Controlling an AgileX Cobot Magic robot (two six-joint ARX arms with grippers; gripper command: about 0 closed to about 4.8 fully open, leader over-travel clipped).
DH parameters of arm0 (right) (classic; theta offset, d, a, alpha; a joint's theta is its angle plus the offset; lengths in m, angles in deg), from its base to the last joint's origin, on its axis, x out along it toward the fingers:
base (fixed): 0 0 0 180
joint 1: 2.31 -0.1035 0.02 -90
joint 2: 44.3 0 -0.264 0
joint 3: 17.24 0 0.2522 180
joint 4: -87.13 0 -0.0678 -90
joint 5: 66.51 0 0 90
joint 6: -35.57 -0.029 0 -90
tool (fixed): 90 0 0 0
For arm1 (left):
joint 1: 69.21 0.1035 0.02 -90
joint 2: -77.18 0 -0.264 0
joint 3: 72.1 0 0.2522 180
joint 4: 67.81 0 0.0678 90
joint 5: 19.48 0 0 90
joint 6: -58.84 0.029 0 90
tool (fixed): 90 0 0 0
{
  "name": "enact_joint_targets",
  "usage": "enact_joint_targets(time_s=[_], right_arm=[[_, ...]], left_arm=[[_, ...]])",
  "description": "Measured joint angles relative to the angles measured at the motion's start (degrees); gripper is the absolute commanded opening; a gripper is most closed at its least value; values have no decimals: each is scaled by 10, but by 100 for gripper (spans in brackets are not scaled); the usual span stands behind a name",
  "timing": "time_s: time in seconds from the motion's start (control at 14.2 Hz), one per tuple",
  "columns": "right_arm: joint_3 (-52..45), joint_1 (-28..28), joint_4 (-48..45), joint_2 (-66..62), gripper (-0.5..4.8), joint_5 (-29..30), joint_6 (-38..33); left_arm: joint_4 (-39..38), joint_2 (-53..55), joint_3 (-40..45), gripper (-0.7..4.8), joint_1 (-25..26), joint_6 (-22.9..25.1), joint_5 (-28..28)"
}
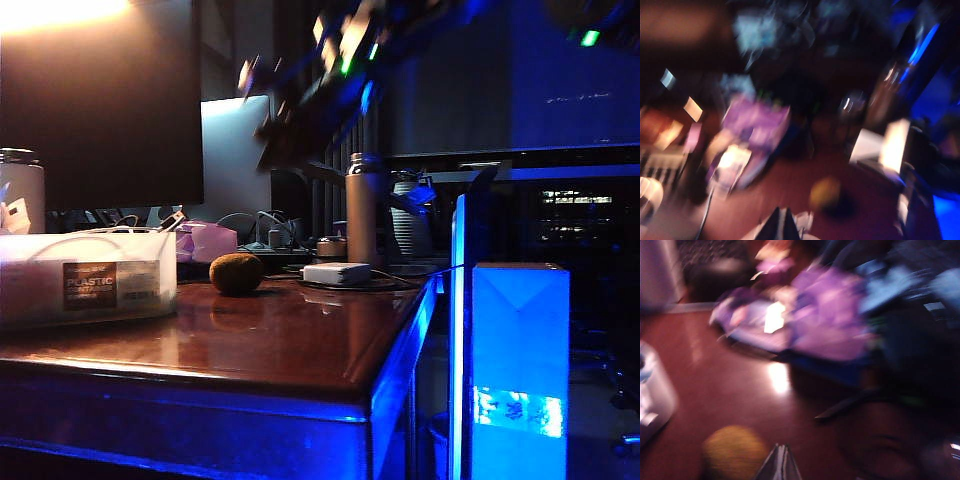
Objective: Pick up the kiwi and place it into the translucent box.
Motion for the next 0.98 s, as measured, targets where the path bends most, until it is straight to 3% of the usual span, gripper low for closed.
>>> enact_joint_targets(time_s=[0.07,0.14,0.21,0.28,0.35,0.56,0.98], right_arm=[[0,-5,-1,-14,0,5,3],[0,-12,0,-27,143,9,7],[0,-22,0,-40,322,9,17],[0,-30,0,-45,448,9,30],[0,-38,-2,-49,473,9,47],[2,-44,-30,-80,473,-2,95],[1,-35,-42,-104,464,-42,104]], left_arm=[[-15,-8,0,-3,0,0,2],[-17,-17,0,-3,1,-2,3],[-14,-30,0,-3,4,-3,2],[-12,-35,-1,-3,4,-3,2],[-11,-34,-1,-3,3,-3,1],[-12,-30,1,-3,4,-3,-1],[-8,-30,1,-3,4,-3,-3]])
